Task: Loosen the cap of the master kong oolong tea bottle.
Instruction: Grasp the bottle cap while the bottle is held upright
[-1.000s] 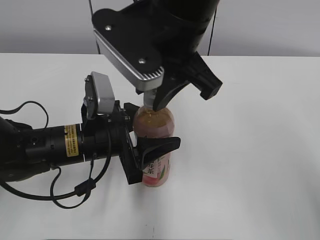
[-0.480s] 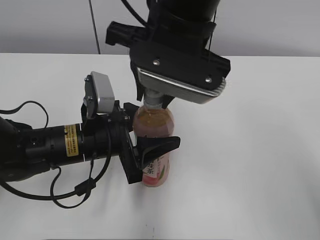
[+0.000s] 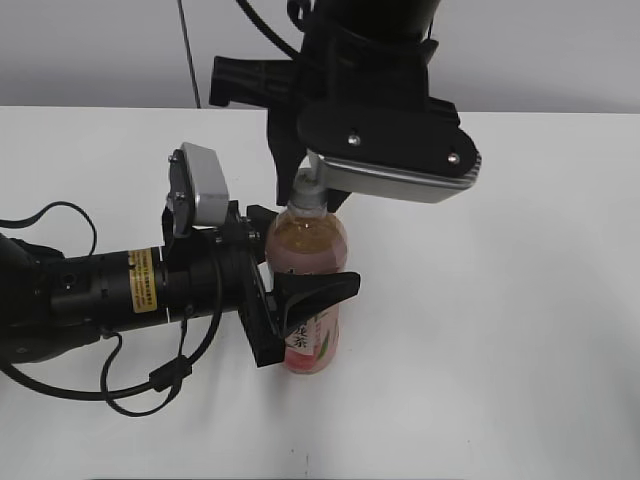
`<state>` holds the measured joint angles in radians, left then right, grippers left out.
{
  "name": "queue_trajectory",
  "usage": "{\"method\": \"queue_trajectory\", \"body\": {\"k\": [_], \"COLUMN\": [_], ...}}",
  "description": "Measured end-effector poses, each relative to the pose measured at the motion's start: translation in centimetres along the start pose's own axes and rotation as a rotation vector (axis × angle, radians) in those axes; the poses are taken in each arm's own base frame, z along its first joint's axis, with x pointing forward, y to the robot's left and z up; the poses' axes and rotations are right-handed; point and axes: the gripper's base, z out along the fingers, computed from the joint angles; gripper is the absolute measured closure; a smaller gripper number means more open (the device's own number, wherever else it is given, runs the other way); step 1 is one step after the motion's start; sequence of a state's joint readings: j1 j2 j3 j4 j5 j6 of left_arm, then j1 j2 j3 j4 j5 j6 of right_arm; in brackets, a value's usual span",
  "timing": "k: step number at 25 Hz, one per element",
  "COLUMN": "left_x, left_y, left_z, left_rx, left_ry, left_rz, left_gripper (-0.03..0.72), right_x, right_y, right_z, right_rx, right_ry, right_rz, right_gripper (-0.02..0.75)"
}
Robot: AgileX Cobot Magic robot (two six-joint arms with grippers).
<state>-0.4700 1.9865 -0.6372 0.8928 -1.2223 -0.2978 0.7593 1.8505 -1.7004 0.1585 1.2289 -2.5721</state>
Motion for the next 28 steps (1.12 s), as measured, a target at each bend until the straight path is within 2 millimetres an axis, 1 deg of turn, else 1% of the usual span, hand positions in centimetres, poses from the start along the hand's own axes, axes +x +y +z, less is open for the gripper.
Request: {"method": "queue_trajectory", "body": {"k": [7,12,13,16,19,21,23,28], "left_x": [0.00,0.01,0.01,0.00,0.01,0.00,0.00,0.00], "left_y": [0.00,-0.02,-0.02,-0.06,-0.12,-0.13,-0.13,-0.14], "left_z": [0.00,0.00,0.00,0.00,0.00,0.00,0.00,0.00], "left_rx": [0.000,0.002,0.002,0.006,0.013,0.014,0.014,0.015], "left_ry": [0.000,0.001,0.001,0.000,0.001,0.000,0.000,0.000], "left_rz": [0.000,0.001,0.001,0.005,0.011,0.012,0.012,0.012], "left_gripper": [0.238,0.238,0.238,0.238,0.238,0.238,0.238,0.238], "right_x": [-0.02,-0.12,-0.14,-0.11,-0.08,-0.08,-0.08,0.06], "right_y": [-0.03,-0.19,-0.22,-0.26,-0.26,-0.26,-0.26,-0.35], "right_z": [0.00,0.00,0.00,-0.01,0.07,0.07,0.07,0.07], "right_rx": [0.003,0.019,0.022,0.029,0.028,0.028,0.027,0.039], "right_ry": [-0.002,-0.015,-0.018,-0.019,-0.021,-0.021,-0.022,-0.015], "right_rz": [0.020,0.171,0.216,0.321,0.395,0.432,0.490,0.757], "right_gripper": [0.456,0.442,0.432,0.360,0.281,0.246,0.228,0.208]}}
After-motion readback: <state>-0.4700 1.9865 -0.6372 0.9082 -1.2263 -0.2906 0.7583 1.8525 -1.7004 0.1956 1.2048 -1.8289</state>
